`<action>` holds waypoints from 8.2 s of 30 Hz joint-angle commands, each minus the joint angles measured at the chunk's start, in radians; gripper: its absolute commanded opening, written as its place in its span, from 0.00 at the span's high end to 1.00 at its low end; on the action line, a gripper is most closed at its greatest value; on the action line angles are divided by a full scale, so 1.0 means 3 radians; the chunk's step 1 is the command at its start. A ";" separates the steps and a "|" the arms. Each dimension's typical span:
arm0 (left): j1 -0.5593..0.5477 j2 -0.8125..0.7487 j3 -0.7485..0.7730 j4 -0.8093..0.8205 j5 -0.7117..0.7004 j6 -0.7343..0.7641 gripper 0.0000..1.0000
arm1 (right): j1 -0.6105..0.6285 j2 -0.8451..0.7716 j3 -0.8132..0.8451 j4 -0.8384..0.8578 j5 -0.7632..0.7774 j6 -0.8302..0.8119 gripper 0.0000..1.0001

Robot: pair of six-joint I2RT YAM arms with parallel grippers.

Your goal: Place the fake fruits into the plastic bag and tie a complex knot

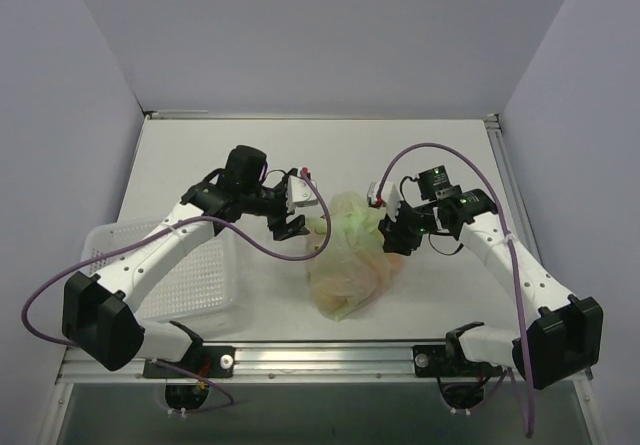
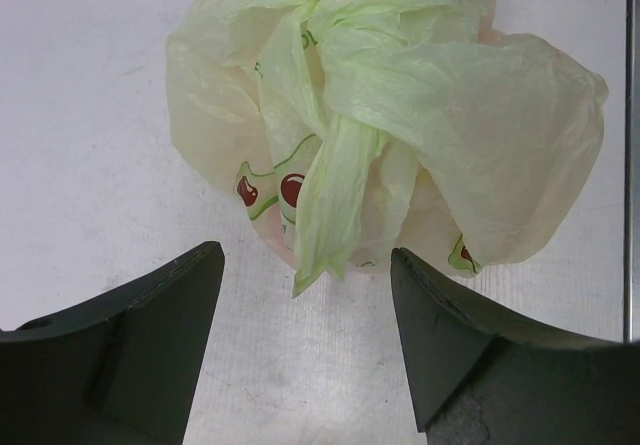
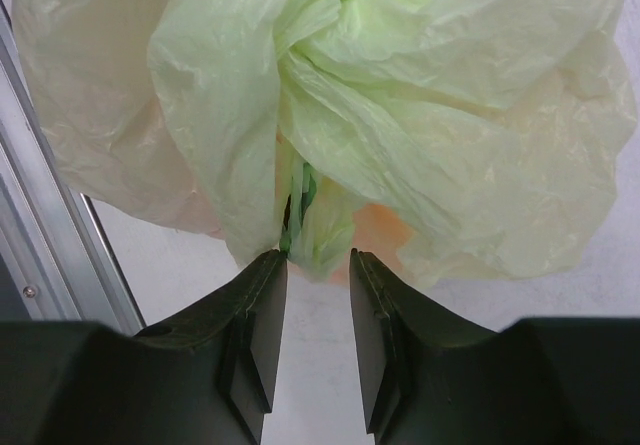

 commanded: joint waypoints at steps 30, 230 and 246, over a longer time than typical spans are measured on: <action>0.0127 0.0126 0.0189 -0.0080 0.0416 0.0266 0.28 | 0.0300 0.0196 0.0019 0.0276 0.0289 0.0159 1.00; 0.0316 0.0039 0.0260 0.0518 -0.0187 -0.1507 0.11 | -0.0379 0.0713 0.0816 0.0582 0.0647 0.1177 1.00; 0.0521 0.0473 0.0971 -0.0346 -0.1266 -0.1962 0.02 | -0.1633 0.2194 0.2268 0.1125 0.0904 0.1878 1.00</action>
